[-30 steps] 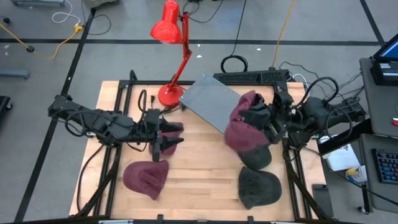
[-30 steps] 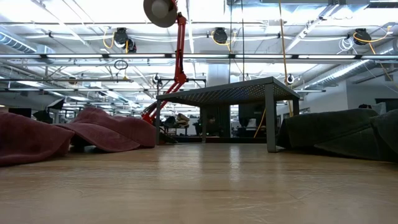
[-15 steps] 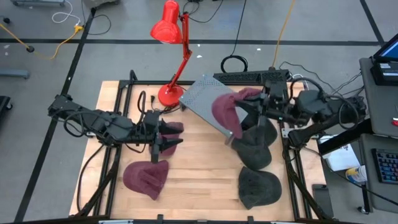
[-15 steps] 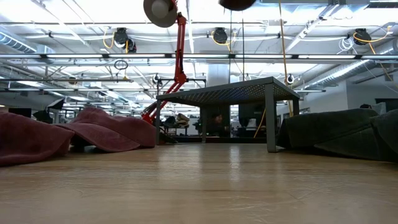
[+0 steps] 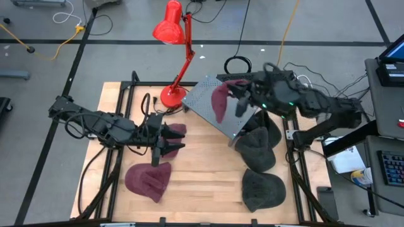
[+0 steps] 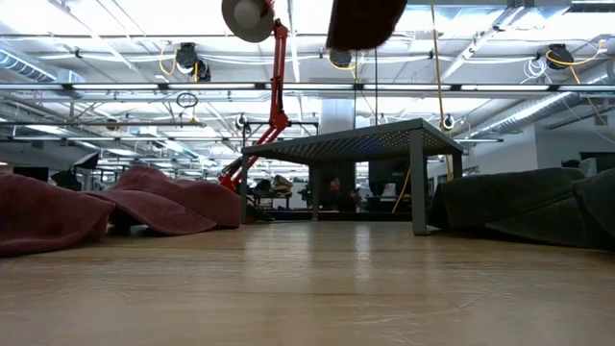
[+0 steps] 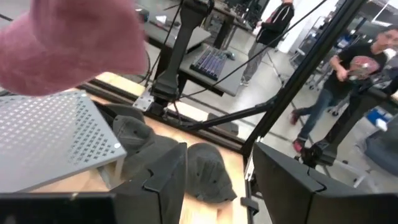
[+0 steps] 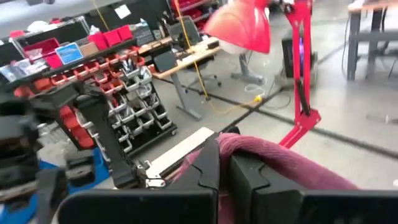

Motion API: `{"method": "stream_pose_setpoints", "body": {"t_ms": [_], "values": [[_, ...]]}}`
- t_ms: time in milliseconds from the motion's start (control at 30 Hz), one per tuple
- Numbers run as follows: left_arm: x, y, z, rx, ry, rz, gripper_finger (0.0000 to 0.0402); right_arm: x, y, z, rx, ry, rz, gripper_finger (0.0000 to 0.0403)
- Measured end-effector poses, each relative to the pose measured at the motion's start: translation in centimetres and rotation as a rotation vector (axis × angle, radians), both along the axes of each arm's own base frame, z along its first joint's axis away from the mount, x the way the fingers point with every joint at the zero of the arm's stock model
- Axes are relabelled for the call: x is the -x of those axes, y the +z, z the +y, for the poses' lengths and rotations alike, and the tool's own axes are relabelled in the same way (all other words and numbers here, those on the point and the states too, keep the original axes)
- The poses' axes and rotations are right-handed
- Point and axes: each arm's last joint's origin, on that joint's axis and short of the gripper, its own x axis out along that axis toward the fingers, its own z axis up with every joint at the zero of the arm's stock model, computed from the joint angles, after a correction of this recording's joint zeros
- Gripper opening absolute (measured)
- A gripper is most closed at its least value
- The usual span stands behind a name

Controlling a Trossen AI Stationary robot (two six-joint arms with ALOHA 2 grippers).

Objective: Pick & Place hat
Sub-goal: Put the red cap on the shelf

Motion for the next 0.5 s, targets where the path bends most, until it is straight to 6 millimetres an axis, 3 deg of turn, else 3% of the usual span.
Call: {"method": "stream_pose_setpoints", "body": {"t_ms": [500], "values": [[0.9,-0.3,1.3,-0.105,0.018,0.077,0.0187,-5.3,-3.7,-9.7,-0.111,0.086,0.053,0.0001]]}}
